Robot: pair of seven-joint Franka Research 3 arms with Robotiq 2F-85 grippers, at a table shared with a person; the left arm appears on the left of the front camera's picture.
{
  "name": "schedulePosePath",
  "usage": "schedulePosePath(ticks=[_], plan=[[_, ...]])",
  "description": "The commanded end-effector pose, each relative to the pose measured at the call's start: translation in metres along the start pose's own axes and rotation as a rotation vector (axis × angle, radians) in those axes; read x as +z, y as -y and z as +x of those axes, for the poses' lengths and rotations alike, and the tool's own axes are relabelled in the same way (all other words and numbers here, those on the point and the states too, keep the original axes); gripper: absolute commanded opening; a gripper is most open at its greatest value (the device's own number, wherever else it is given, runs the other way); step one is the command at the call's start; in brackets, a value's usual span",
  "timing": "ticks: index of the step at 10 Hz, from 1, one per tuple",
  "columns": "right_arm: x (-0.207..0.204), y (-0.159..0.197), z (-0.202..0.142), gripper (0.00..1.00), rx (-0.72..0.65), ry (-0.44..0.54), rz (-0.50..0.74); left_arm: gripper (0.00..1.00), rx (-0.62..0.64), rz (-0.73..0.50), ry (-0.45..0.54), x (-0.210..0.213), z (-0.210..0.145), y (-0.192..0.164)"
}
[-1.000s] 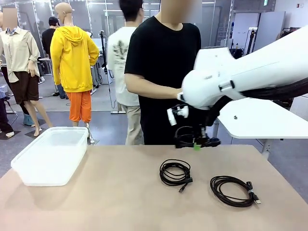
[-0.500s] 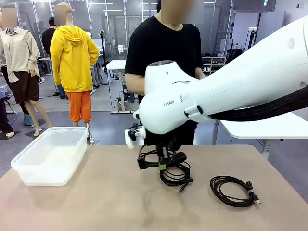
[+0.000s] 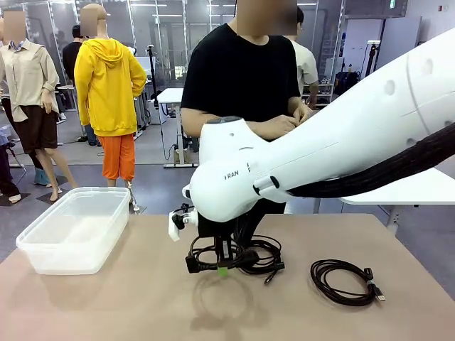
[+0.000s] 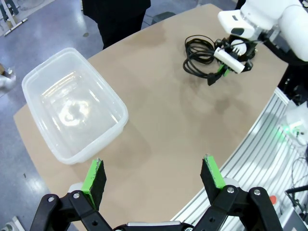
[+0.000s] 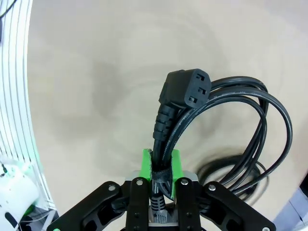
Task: Organize and store the cables.
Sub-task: Place the Power Cable into the Organizing box.
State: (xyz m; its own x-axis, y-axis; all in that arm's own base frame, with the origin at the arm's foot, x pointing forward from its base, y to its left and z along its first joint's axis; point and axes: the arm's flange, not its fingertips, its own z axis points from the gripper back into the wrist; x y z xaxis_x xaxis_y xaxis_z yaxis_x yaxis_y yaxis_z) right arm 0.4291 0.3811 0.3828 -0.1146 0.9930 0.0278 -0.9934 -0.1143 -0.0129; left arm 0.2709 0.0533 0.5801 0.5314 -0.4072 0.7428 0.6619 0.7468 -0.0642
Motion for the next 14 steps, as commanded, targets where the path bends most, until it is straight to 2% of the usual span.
schedulePosePath(ticks=[1, 5, 6, 7, 8, 9, 10, 13, 14], plan=[[-0.029, -0.006, 0.004, 0.17, -0.066, 0.044, 0.020, 1.00, 0.000, 0.000, 0.001, 0.000, 0.000, 0.000], [-0.065, -0.010, 0.012, 0.17, -0.114, 0.013, 0.061, 1.00, 0.000, 0.000, 0.001, 0.000, 0.000, 0.000], [-0.064, -0.009, 0.012, 0.24, -0.126, 0.019, 0.057, 1.00, 0.000, 0.000, 0.001, 0.000, 0.000, 0.000], [-0.059, -0.009, 0.011, 0.49, -0.135, 0.039, 0.054, 1.00, 0.000, 0.000, 0.001, 0.000, 0.000, 0.000], [-0.055, -0.008, 0.010, 0.61, -0.140, 0.039, 0.043, 1.00, 0.000, 0.000, 0.001, 0.000, 0.000, 0.000], [-0.054, -0.008, 0.010, 0.85, -0.144, 0.035, 0.042, 1.00, 0.000, 0.000, 0.001, 0.000, 0.000, 0.000], [-0.054, -0.008, 0.010, 0.97, -0.147, 0.030, 0.043, 1.00, 0.000, 0.000, 0.001, 0.000, 0.000, 0.000], [-0.042, -0.010, -0.002, 1.00, -0.190, 0.057, 0.015, 1.00, 0.000, 0.000, 0.001, 0.000, 0.000, 0.000], [-0.033, -0.014, -0.016, 0.97, -0.216, 0.084, -0.003, 1.00, 0.000, 0.000, 0.001, 0.000, 0.000, 0.000]])
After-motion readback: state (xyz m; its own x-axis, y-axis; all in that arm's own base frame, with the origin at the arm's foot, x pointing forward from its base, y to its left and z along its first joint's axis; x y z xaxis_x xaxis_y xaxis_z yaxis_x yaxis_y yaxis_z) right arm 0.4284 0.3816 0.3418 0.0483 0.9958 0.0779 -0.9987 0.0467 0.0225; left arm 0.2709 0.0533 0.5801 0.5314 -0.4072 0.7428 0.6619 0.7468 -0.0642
